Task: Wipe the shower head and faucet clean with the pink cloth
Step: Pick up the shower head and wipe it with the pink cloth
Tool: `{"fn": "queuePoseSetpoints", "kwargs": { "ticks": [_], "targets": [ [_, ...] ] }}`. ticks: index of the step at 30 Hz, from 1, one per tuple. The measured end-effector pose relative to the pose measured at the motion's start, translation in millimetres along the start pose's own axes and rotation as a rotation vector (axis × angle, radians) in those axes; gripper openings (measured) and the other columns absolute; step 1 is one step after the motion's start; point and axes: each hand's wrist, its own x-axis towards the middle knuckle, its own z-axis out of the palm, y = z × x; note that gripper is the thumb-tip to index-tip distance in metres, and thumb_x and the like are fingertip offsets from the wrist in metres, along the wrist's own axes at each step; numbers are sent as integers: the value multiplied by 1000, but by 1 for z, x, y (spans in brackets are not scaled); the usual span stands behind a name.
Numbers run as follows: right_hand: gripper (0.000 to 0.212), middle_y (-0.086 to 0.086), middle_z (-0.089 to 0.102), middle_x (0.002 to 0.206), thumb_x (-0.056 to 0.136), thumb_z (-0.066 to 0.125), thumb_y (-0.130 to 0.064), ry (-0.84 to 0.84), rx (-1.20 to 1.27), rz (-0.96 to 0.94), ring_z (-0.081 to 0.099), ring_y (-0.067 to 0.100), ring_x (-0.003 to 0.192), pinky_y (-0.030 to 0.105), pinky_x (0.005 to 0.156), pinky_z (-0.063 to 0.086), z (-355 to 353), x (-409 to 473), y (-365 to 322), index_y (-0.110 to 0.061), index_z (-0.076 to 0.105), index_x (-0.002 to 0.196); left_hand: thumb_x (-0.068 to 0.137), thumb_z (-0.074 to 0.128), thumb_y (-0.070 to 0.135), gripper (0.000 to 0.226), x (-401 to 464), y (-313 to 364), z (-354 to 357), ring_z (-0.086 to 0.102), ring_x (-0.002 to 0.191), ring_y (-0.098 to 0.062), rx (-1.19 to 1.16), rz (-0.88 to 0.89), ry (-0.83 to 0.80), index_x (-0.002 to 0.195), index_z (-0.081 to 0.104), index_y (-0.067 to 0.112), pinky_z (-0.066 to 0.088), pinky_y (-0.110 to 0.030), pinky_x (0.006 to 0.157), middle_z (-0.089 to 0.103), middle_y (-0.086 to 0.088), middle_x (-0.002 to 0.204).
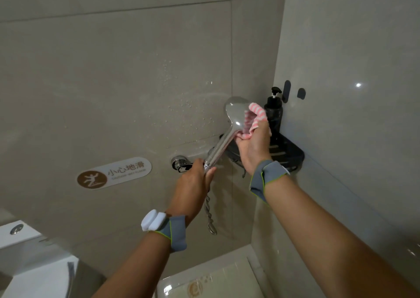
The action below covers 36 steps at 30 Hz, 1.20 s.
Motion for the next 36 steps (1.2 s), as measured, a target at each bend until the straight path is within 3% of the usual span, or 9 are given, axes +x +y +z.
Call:
{"fn": "queuePoseSetpoints", "kwargs": {
  "ticks": [2,6,10,14,20,26,29,32,36],
  "targets": [
    [18,-9,41,65,89,44,-19,26,151,8,31,8,50,22,55,30,6,-9,0,-28,57,95,107,51,42,27,-5,2,3,64,73,-39,-42,-29,-1,106,48,15,41,-41,56,67,-9,79],
    [33,-2,35,48,88,35,-16,-103,-13,53,36,15,46,30,85,49,6,-35,18,-25,38,56,108,51,39,29,-13,4,9,65,79,-42,-86,-56,8,113,49,11,44,-43,59,71,-15,86],
    [10,16,58,81,63,47,-20,-456,-97,211,53,25,75,34,76,46,-3,-52,32,-14,55,64,108,51,39,28,-7,1,6,64,83,-46,-69,-39,-15,112,49,12,38,-42,59,71,-18,89],
    [72,30,59,134,95,21,-51,-485,112,443,53,40,130,51,113,38,-22,-45,37,1,63,121,108,51,39,28,-16,-2,8,67,91,-41,-164,-82,-14,121,52,14,49,-44,67,75,-13,97],
    [39,20,37,145,78,35,-39,-514,354,437,31,36,143,47,126,10,-8,-35,20,-13,54,99,107,49,40,30,-22,1,19,68,91,-43,-256,-169,-24,115,54,11,55,-51,76,73,-15,94],
    [38,-15,67,111,83,40,-24,-409,254,463,43,-2,132,17,118,17,-25,-35,37,-4,61,108,108,50,39,29,-23,-1,15,68,90,-40,-247,-173,-13,117,54,13,54,-50,75,73,-12,95],
    [33,8,67,121,100,36,-16,-435,166,408,53,23,123,32,115,27,-25,-33,52,0,49,74,108,50,40,32,-20,-2,13,66,88,-45,-175,-151,-17,119,51,10,52,-50,69,73,-18,94],
    [41,19,62,135,107,39,-29,-416,-5,348,60,28,126,41,109,43,-22,-35,52,3,58,124,108,51,38,33,-19,-1,11,65,88,-48,-137,-105,-52,122,50,7,50,-51,70,73,-21,92],
    [31,9,69,83,104,50,-32,-347,-243,176,66,17,69,32,63,56,-11,-25,50,-5,64,106,108,52,37,33,-20,3,14,66,91,-48,-169,-124,-78,119,50,6,50,-50,71,74,-21,94]
  ]
}}
